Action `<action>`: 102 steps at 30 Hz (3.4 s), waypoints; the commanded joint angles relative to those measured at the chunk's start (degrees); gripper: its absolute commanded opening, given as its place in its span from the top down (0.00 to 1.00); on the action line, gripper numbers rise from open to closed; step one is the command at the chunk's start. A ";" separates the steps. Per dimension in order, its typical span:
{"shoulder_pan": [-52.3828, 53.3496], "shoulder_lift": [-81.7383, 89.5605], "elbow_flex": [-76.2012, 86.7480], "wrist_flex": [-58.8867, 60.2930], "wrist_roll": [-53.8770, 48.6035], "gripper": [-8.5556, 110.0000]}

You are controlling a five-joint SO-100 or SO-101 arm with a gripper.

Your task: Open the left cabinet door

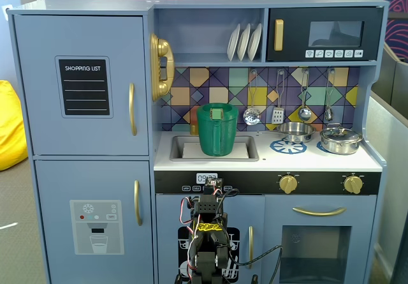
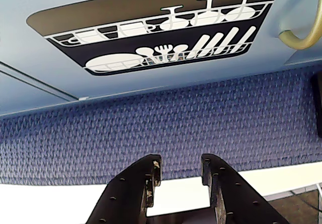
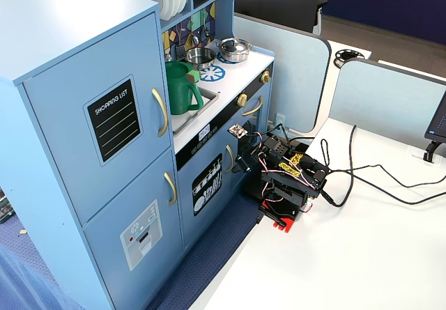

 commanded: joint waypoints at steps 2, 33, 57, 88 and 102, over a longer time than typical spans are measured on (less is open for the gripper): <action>0.00 0.09 -0.26 21.97 4.75 0.93; -10.02 -9.32 -21.27 14.50 2.99 0.92; -30.50 -35.42 -68.03 -25.75 -11.51 0.87; -40.87 -51.94 -68.20 -55.46 -12.74 0.81; -55.99 -47.46 -62.58 -56.69 -25.31 0.83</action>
